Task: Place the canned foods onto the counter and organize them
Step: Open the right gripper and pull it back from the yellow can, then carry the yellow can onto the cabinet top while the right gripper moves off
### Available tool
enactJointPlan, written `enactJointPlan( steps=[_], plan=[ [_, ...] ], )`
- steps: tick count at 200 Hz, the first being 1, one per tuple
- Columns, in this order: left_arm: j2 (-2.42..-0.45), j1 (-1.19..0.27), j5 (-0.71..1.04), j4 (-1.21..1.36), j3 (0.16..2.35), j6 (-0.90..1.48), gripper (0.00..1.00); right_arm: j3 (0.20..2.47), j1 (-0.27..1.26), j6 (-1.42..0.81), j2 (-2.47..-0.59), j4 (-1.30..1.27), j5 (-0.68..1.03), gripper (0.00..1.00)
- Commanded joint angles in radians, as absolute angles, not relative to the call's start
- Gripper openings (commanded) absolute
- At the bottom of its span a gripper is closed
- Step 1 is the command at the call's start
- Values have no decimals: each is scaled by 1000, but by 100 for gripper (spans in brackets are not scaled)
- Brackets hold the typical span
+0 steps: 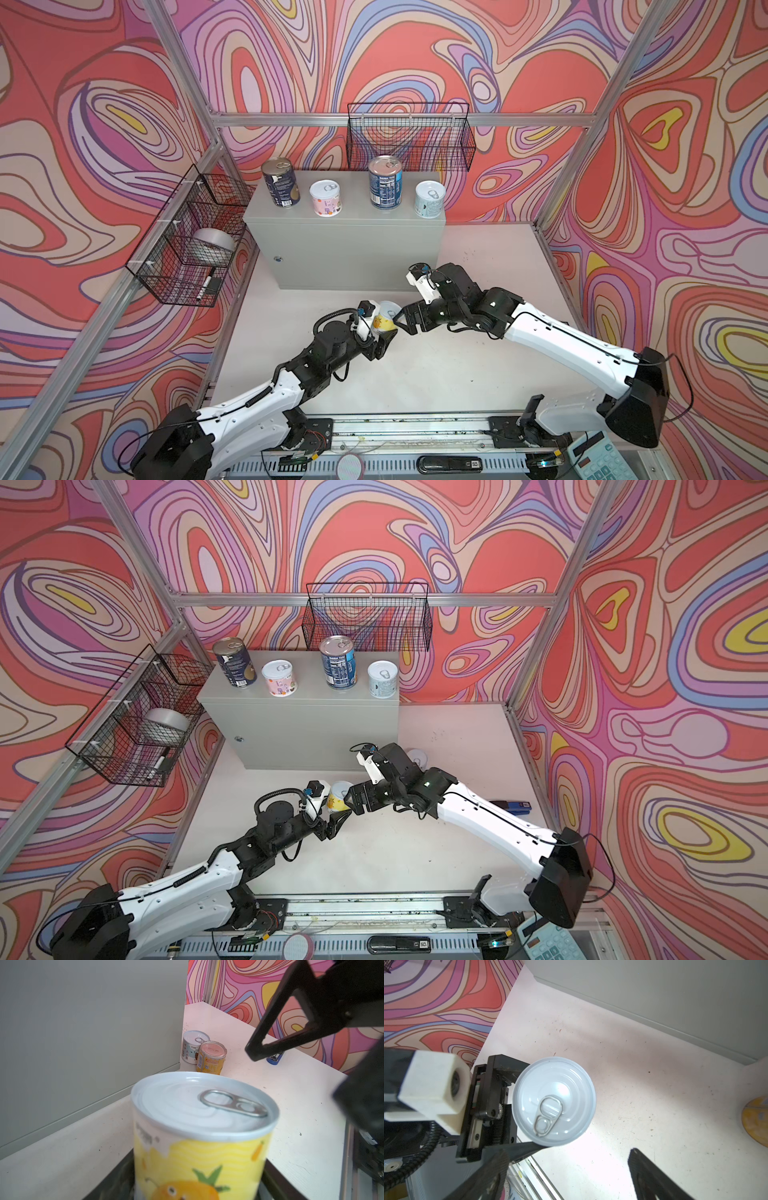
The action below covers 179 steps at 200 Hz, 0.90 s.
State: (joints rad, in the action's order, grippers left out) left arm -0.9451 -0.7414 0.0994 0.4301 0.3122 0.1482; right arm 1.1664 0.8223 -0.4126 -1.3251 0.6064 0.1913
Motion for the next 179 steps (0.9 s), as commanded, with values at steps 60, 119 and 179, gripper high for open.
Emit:
enactJointPlan(
  steps=[60,119,179],
  plan=[
    [-911,-739,25,402,452,209,32,909,824,-452,-978,451,-101,94],
    [-959,-739,-66,337,664,212,32,793,824,-448,-782,416,-196,94],
    [-1030,-739,-132,406,808,128,31,762,825,-416,-736,434,-184,95]
  ],
)
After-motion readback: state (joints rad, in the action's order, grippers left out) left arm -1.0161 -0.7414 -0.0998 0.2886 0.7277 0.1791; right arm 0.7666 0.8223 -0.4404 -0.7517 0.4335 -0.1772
